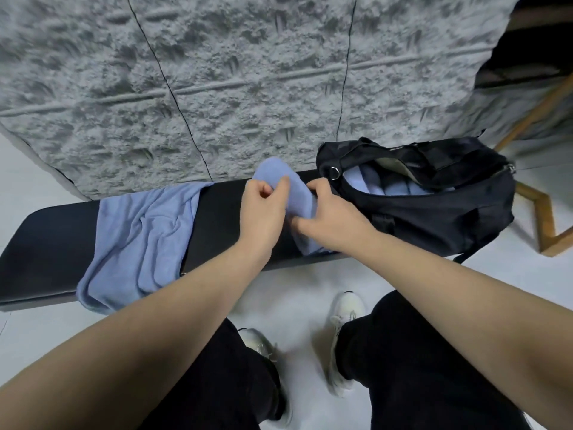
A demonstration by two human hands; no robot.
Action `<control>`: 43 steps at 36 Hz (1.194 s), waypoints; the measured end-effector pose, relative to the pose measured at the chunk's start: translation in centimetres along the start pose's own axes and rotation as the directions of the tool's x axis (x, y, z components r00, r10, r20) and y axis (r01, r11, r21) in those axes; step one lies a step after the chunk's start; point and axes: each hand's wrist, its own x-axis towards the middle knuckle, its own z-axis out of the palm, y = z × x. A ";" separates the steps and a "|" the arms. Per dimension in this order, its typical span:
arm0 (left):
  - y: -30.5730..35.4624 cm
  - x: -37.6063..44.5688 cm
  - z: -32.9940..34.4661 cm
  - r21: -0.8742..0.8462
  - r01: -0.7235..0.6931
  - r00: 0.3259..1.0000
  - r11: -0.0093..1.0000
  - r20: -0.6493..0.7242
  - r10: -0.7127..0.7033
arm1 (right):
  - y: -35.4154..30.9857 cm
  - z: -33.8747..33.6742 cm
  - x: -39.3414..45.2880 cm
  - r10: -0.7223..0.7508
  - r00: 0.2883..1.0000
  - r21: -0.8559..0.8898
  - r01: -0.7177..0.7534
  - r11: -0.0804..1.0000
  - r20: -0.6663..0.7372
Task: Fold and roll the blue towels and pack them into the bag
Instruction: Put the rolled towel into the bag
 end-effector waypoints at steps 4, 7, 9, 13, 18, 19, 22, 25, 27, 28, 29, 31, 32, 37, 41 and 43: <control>1.9 -0.8 2.2 -0.120 0.237 0.970 0.964 0.084 -0.228 | 0.2 -2.4 -1.5 -0.098 0.994 -0.182 0.087 0.979 -0.052; 2.4 -1.3 3.9 -0.175 0.338 0.940 0.925 0.111 -0.322 | 0.7 -4.1 -2.5 -0.076 0.996 -0.228 0.064 0.972 -0.044; 2.9 -1.7 5.1 -0.204 0.346 0.937 0.916 0.124 -0.326 | 1.3 -5.3 -2.9 -0.027 0.999 -0.190 0.023 0.982 -0.017; 4.3 -2.2 7.8 -0.179 0.401 0.909 0.899 0.201 -0.365 | 2.5 -7.6 -3.2 0.027 1.000 -0.075 -0.027 0.997 0.005; 6.0 -1.6 10.8 -0.162 0.468 0.860 0.869 0.308 -0.407 | 4.7 -10.1 -2.7 0.156 0.985 0.298 -0.171 0.939 0.074; 6.2 -1.4 11.4 -0.149 0.483 0.842 0.863 0.350 -0.411 | 5.1 -10.4 -2.6 0.161 0.983 0.355 -0.181 0.917 0.086; 7.2 -1.2 12.7 -0.072 0.503 0.778 0.861 0.473 -0.414 | 6.7 -11.4 -2.2 0.179 0.976 0.423 -0.214 0.881 0.121; 7.6 -0.5 13.0 0.074 0.416 0.759 0.906 0.522 -0.391 | 8.1 -12.7 -1.9 0.222 0.965 0.395 -0.259 0.881 0.139; 7.3 0.3 13.0 0.291 0.134 0.836 0.947 0.479 -0.266 | 9.1 -13.7 -1.7 0.236 0.959 0.375 -0.278 0.884 0.154; 6.8 1.0 12.9 0.416 -0.076 0.882 0.906 0.452 -0.133 | 9.6 -14.3 -1.6 0.241 0.955 0.365 -0.288 0.885 0.170; 6.2 1.7 12.8 0.511 -0.270 0.898 0.816 0.439 0.022 | 9.9 -14.7 -1.5 0.245 0.950 0.348 -0.299 0.888 0.192; 5.5 2.7 12.8 0.619 -0.504 0.851 0.603 0.475 0.223 | 10.5 -15.2 -1.3 0.270 0.935 0.303 -0.332 0.894 0.229; 5.2 3.2 12.8 0.653 -0.566 0.819 0.503 0.516 0.252 | 10.8 -15.4 -1.2 0.283 0.929 0.282 -0.345 0.895 0.238; 4.6 5.5 13.4 0.668 -0.732 0.681 0.138 0.707 0.191 | 10.9 -16.0 -0.1 0.353 0.887 0.190 -0.417 0.889 0.298; 4.7 6.4 14.1 0.677 -0.714 0.700 0.182 0.693 0.171 | 10.5 -16.2 1.3 0.429 0.857 0.106 -0.473 0.875 0.285; 4.9 6.6 14.4 0.679 -0.698 0.715 0.229 0.678 0.168 | 10.3 -15.9 1.8 0.435 0.862 0.136 -0.479 0.867 0.260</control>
